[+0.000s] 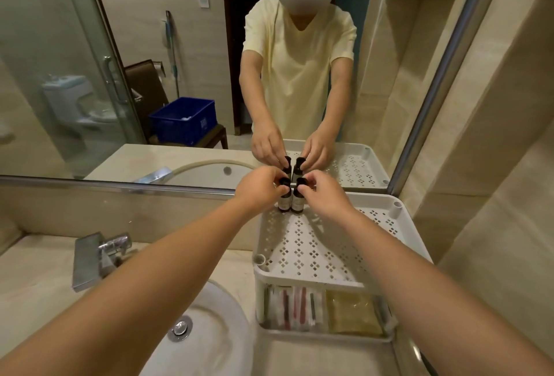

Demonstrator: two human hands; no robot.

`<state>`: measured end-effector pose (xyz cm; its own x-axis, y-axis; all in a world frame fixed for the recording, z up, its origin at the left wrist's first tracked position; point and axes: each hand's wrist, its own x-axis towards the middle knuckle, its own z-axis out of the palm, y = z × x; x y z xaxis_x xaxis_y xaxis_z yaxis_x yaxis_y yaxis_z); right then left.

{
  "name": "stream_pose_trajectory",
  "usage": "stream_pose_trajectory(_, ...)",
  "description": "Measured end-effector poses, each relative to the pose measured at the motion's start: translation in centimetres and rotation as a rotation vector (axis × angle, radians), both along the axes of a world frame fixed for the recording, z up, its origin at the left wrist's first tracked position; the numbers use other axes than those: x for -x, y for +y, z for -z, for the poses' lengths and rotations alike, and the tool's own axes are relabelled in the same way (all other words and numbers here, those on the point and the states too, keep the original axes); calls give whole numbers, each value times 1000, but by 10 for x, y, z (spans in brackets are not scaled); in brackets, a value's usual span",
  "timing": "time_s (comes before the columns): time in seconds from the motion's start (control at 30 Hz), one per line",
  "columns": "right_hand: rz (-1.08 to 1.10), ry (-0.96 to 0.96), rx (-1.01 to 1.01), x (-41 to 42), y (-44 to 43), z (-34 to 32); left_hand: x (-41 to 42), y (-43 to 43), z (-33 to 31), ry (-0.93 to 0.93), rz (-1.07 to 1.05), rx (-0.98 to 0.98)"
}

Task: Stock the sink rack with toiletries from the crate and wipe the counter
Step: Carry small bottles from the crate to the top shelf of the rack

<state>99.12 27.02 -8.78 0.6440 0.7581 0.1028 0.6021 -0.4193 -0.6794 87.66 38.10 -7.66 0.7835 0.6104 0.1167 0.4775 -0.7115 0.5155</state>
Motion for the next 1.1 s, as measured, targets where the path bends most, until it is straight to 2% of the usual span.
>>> stream_pose_trajectory(0.47,-27,-75,41,1,16,11,0,9,11,-55,-78,-95)
stream_pose_trajectory(0.73,-4,-18,3,4,12,13,6,3,12,-136,-120,-128)
stream_pose_trajectory(0.93,63,-47,-33,15,-1,11,28,-3,8,-205,-147,-86)
stream_pose_trajectory(1.1,153,-91,-225,47,-11,-3,52,-12,-1,-274,-173,86)
